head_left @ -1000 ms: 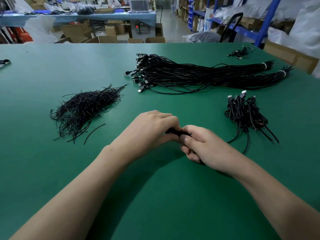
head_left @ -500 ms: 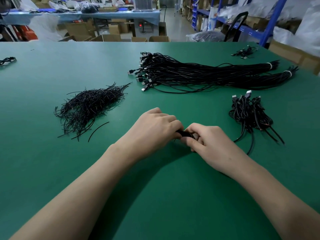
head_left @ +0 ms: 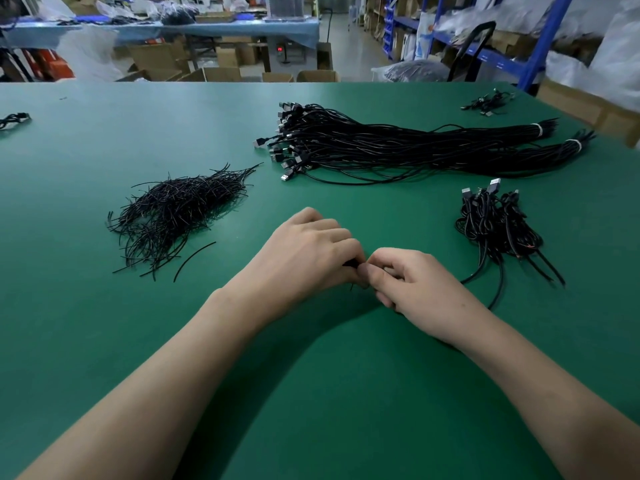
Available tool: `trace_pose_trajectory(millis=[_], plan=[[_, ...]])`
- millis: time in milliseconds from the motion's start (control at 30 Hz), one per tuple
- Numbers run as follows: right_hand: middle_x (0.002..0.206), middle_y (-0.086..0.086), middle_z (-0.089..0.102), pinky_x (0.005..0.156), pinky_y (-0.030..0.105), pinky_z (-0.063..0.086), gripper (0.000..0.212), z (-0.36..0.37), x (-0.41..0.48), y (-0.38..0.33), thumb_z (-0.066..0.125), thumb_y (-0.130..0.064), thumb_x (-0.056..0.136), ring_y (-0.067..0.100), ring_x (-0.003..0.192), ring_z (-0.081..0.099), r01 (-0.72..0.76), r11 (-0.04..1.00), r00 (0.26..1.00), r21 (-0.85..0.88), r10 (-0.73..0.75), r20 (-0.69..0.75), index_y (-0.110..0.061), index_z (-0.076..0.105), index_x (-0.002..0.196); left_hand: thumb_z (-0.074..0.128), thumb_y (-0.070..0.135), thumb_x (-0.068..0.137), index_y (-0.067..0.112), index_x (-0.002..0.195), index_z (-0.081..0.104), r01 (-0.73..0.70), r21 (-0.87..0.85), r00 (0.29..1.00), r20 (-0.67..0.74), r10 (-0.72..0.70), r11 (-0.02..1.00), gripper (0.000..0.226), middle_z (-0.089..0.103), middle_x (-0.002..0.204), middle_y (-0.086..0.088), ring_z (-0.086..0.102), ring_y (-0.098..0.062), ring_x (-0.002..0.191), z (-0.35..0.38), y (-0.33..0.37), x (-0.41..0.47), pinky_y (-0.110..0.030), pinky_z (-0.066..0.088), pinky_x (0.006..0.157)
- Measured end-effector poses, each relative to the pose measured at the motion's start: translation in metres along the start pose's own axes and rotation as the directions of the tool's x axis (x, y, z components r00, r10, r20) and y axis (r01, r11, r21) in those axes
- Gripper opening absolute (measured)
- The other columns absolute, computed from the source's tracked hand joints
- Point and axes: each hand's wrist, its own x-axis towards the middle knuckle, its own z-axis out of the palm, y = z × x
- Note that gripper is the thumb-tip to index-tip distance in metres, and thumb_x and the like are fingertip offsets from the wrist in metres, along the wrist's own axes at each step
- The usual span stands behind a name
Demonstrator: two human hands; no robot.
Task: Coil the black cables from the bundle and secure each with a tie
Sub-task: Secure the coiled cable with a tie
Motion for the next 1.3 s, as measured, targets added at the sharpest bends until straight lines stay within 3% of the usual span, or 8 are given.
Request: trace_pose_trajectory(millis=[267,400,533,600,767,1033,1200,1300], plan=[[0.059,-0.010,0.036,0.054,0.031,0.026,0.029,0.002,0.002,0.004,0.050,-0.028,0.106,0.012,0.055,0.029,0.010,0.974,0.997,0.225,-0.026,0.071,-0.014,0.059,0.081,0.071,0.058,0.083,0.029,0.090,0.079,0.101,-0.134,0.993,-0.049,-0.109,0.986,0.031,0.071,0.111,0.012,0.063,-0.017,0.101,0.004,-0.009,-0.007,-0.038,0.040,0.090],[0.059,-0.007,0.031,0.050,0.025,0.023,0.031,0.000,0.003,0.003,0.050,-0.026,0.106,0.011,0.052,0.025,-0.012,0.909,0.999,0.416,-0.010,0.050,-0.012,0.060,0.080,0.072,0.066,0.079,0.025,0.116,0.073,0.154,-0.080,0.957,-0.235,-0.169,0.985,0.055,0.065,0.127,0.007,0.057,-0.021,0.116,0.008,-0.011,-0.007,-0.041,0.039,0.099],[0.058,-0.007,0.036,0.048,0.019,0.026,0.029,-0.009,0.003,0.001,0.052,-0.033,0.102,0.008,0.047,0.030,-0.091,0.728,0.996,0.679,0.079,0.049,-0.013,0.058,0.083,0.068,0.047,0.092,0.017,0.129,0.055,0.301,-0.524,0.669,-0.480,-0.568,0.797,0.049,0.057,0.125,0.001,0.055,-0.015,0.116,0.004,-0.007,-0.007,-0.034,0.043,0.098],[0.060,-0.006,0.035,0.048,0.020,0.024,0.028,-0.013,0.003,0.001,0.055,-0.036,0.098,0.008,0.047,0.029,-0.122,0.613,0.992,0.781,0.097,0.079,-0.011,0.057,0.086,0.061,0.039,0.096,0.016,0.125,0.059,0.301,-0.744,0.612,-0.329,-0.720,0.596,0.037,0.064,0.117,0.003,0.060,-0.011,0.108,0.005,-0.006,-0.008,-0.028,0.046,0.090],[0.058,-0.007,0.034,0.046,0.020,0.023,0.026,-0.011,0.004,-0.001,0.057,-0.036,0.094,0.006,0.044,0.028,-0.152,0.489,0.988,0.859,0.073,0.133,-0.011,0.057,0.086,0.066,0.043,0.091,0.031,0.108,0.074,0.404,-0.836,0.814,0.143,-0.563,0.372,0.023,0.077,0.104,0.010,0.070,-0.008,0.101,0.017,0.009,-0.006,-0.028,0.052,0.093],[0.058,-0.006,0.035,0.047,0.018,0.026,0.029,-0.006,0.004,-0.002,0.053,-0.035,0.099,0.008,0.045,0.029,-0.093,0.639,0.996,0.763,0.062,0.070,-0.011,0.055,0.083,0.081,0.035,0.084,0.027,0.081,0.079,0.460,-0.841,0.749,0.195,-0.633,0.286,0.009,0.075,0.076,0.008,0.064,-0.003,0.070,0.018,0.014,-0.004,-0.019,0.047,0.067],[0.057,-0.007,0.038,0.049,0.016,0.030,0.032,-0.001,0.004,-0.004,0.046,-0.027,0.107,0.010,0.048,0.030,0.022,0.832,0.995,0.554,0.036,-0.093,-0.011,0.057,0.081,0.083,0.036,0.082,0.023,0.083,0.079,0.475,-0.825,0.740,0.186,-0.646,0.306,0.014,0.077,0.089,0.006,0.065,-0.003,0.074,0.017,0.015,-0.004,-0.025,0.046,0.071],[0.057,-0.007,0.038,0.050,0.017,0.029,0.032,-0.001,0.003,-0.006,0.047,-0.027,0.107,0.011,0.049,0.031,0.046,0.868,0.995,0.494,0.005,-0.102,-0.009,0.057,0.082,0.084,0.031,0.079,0.020,0.088,0.081,0.510,-0.840,0.731,0.307,-0.609,0.188,0.014,0.079,0.093,0.003,0.070,-0.009,0.090,0.014,0.011,-0.005,-0.032,0.052,0.086]])
